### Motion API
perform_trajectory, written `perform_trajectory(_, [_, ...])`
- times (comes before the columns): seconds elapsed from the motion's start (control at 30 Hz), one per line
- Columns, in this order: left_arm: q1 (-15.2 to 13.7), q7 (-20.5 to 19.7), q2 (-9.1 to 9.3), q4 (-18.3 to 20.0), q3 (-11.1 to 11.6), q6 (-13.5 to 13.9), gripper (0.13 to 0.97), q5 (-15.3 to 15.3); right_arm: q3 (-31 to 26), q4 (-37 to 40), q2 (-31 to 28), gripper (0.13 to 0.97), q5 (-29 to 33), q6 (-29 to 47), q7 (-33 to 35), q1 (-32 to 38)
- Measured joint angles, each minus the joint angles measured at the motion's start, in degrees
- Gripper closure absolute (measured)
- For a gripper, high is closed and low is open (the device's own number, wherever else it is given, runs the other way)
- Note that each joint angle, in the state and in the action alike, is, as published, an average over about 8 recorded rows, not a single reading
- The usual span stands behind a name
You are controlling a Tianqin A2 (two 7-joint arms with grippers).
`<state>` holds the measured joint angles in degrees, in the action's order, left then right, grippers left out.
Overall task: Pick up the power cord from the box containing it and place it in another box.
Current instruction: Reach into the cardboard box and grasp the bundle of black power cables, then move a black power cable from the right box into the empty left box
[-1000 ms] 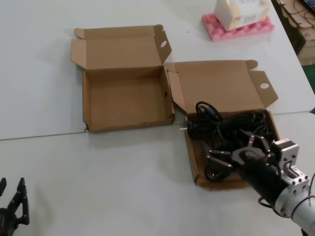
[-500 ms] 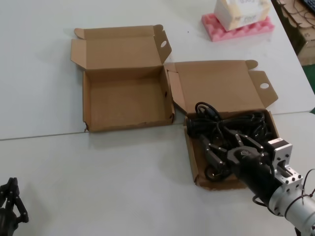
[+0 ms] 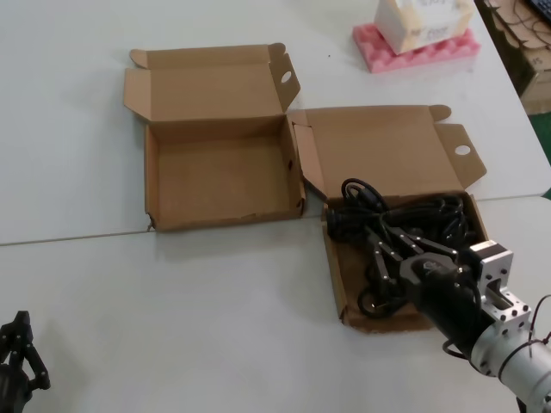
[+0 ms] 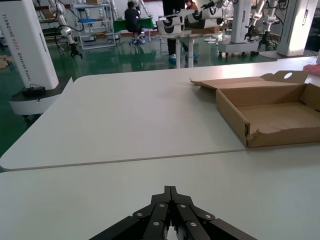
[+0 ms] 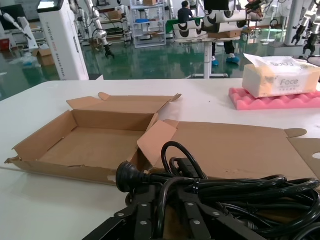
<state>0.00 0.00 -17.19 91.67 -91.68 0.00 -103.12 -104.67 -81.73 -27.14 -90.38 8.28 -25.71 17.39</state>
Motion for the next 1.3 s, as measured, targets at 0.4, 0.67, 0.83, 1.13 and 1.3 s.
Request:
perform_trajectory(0.4, [0.0,0.0,0.0,0.0,0.0,0.0,0.934,0.0,0.54,-0.38,0.99,0.905,1.33,0.15,0.0,0.1])
perform_trajectory(0.67, [0.0,0.0,0.0,0.0,0.0,0.0,0.934,0.0,1.48,-2.63,0.24,0.938,3.96,-0.41,0.0,-1.07])
perform_trajectory(0.83, [0.0,0.0,0.0,0.0,0.0,0.0,0.934,0.0,2.57,-4.68,-0.14,0.943,4.86,-0.69,0.0,-2.12])
perform_trajectory(1.13, [0.0,0.0,0.0,0.0,0.0,0.0,0.934,0.0,4.05,-8.52,-0.16,0.943,5.87,-1.15,0.0,-3.91])
perform_trajectory(1.3, [0.0,0.0,0.0,0.0,0.0,0.0,0.934,0.0,4.14,-10.78,0.65,0.943,4.64,-0.79,0.0,-3.92])
